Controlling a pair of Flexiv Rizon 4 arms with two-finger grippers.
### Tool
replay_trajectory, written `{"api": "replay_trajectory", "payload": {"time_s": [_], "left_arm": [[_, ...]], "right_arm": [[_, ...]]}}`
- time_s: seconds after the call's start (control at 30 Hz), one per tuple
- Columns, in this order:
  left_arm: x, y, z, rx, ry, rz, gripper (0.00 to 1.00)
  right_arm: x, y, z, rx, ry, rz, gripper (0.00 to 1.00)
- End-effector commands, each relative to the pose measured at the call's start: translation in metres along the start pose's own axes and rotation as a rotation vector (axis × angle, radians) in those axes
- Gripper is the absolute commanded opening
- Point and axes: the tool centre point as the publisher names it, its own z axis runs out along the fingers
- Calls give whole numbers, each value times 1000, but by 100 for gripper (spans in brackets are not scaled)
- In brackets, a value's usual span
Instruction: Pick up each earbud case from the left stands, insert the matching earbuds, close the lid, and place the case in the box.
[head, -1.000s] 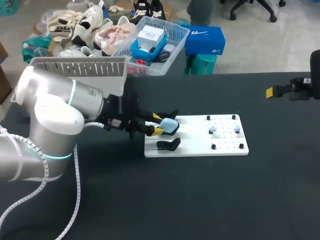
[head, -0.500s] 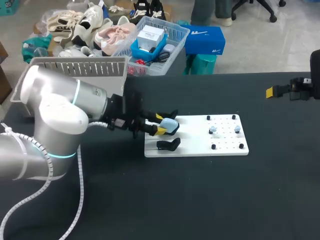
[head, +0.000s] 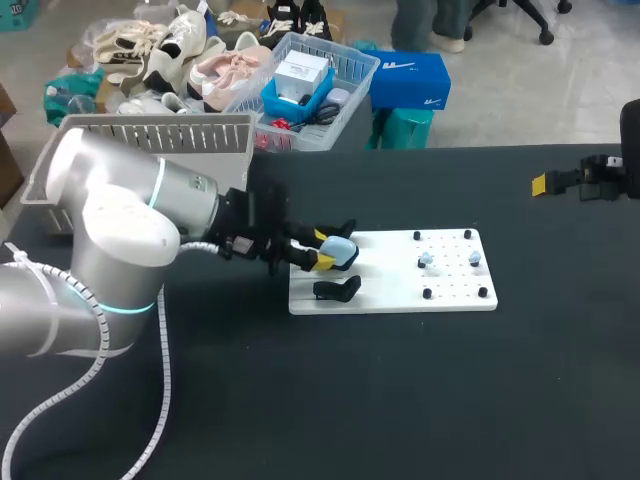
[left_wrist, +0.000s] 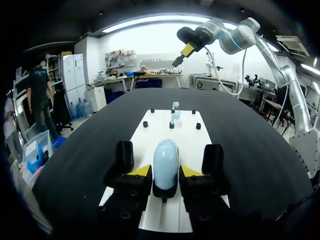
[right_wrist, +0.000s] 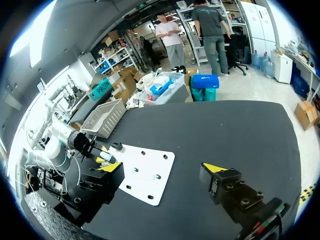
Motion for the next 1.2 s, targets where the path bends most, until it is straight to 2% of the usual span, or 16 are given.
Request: {"api": "replay_trajectory", "payload": {"time_s": [0.03, 0.17, 0.33, 0.37, 0.4, 0.77, 0.97, 1.2], "left_arm": [[-1, 3, 2, 8, 3, 1, 35], [-1, 2, 2, 10, 3, 2, 33], [-1, 2, 2, 14, 5, 7, 21], [-1, 1, 2, 15, 5, 7, 5], [-1, 1, 2, 15, 5, 7, 0], [-4, 6, -8, 10, -16, -16, 0], [-24, 6, -27, 18, -87, -32, 0], [-55, -8, -55, 55, -208, -21, 0]], "right_arm": [[0, -1, 0, -2, 0, -1, 100], [0, -1, 0, -2, 0, -1, 100], [0, -1, 0, -2, 0, -1, 100], [0, -1, 0, -2, 0, -1, 100], [0, -1, 0, -2, 0, -1, 100], [0, -1, 0, -2, 0, -1, 100], [0, -1, 0, -2, 0, -1, 100], [0, -1, 0, -2, 0, -1, 100]]}}
